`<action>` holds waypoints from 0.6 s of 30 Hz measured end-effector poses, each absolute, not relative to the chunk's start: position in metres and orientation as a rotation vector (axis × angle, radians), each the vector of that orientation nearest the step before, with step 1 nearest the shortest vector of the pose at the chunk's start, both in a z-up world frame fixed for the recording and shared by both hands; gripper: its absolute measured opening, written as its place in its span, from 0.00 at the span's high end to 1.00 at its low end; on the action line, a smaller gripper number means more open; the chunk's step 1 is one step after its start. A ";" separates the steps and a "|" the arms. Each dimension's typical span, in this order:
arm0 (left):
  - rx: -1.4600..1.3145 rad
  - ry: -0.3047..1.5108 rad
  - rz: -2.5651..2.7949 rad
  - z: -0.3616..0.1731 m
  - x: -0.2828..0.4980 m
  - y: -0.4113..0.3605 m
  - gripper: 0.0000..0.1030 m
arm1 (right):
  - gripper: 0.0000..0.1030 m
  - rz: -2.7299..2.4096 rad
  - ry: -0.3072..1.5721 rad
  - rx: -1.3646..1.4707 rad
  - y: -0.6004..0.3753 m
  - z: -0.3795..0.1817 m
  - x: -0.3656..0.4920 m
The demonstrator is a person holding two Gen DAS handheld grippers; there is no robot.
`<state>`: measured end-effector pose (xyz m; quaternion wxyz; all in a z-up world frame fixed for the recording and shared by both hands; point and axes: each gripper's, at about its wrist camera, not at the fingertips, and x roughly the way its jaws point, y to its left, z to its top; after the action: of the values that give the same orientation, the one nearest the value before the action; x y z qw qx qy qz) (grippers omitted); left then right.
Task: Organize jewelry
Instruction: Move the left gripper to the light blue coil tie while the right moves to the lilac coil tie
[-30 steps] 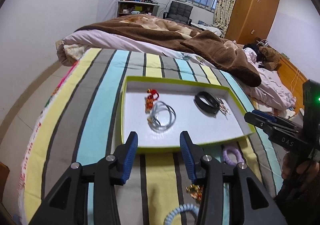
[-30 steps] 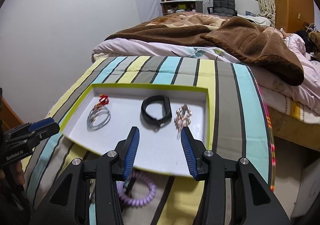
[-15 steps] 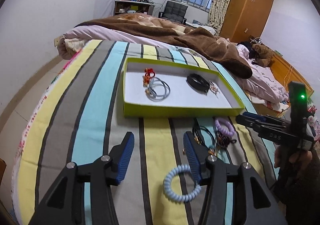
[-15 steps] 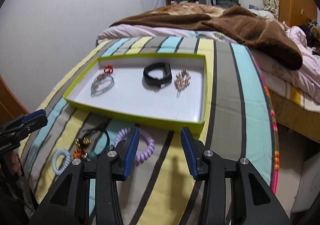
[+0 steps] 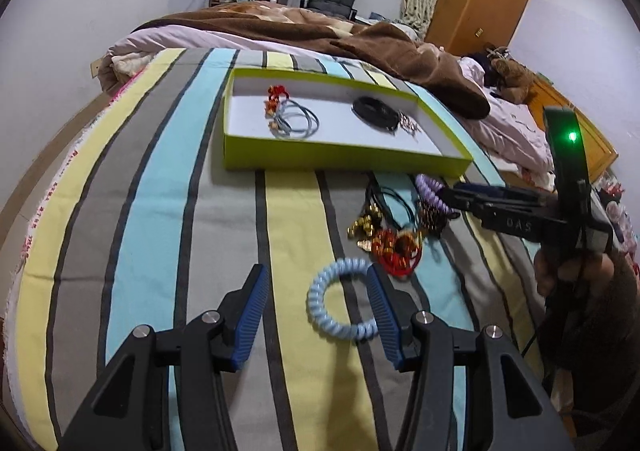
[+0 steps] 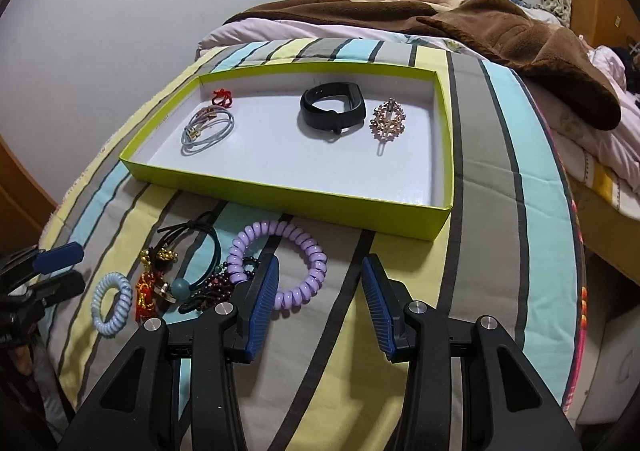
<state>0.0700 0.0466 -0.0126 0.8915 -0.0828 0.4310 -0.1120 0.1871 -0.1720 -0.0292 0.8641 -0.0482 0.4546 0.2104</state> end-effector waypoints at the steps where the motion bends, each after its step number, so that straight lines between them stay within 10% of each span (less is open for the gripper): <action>1: -0.174 0.897 -0.233 -0.014 0.069 0.047 0.49 | 0.57 0.441 0.950 -0.119 -0.170 -0.030 0.187; 18: -0.016 0.928 -0.175 -0.027 0.064 0.033 0.49 | 0.89 0.395 0.925 -0.145 -0.170 -0.031 0.182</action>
<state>0.0638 0.0325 -0.0267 0.8906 -0.0079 0.4467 -0.0845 0.1822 -0.1705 -0.0314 0.8738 -0.0695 0.4427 0.1890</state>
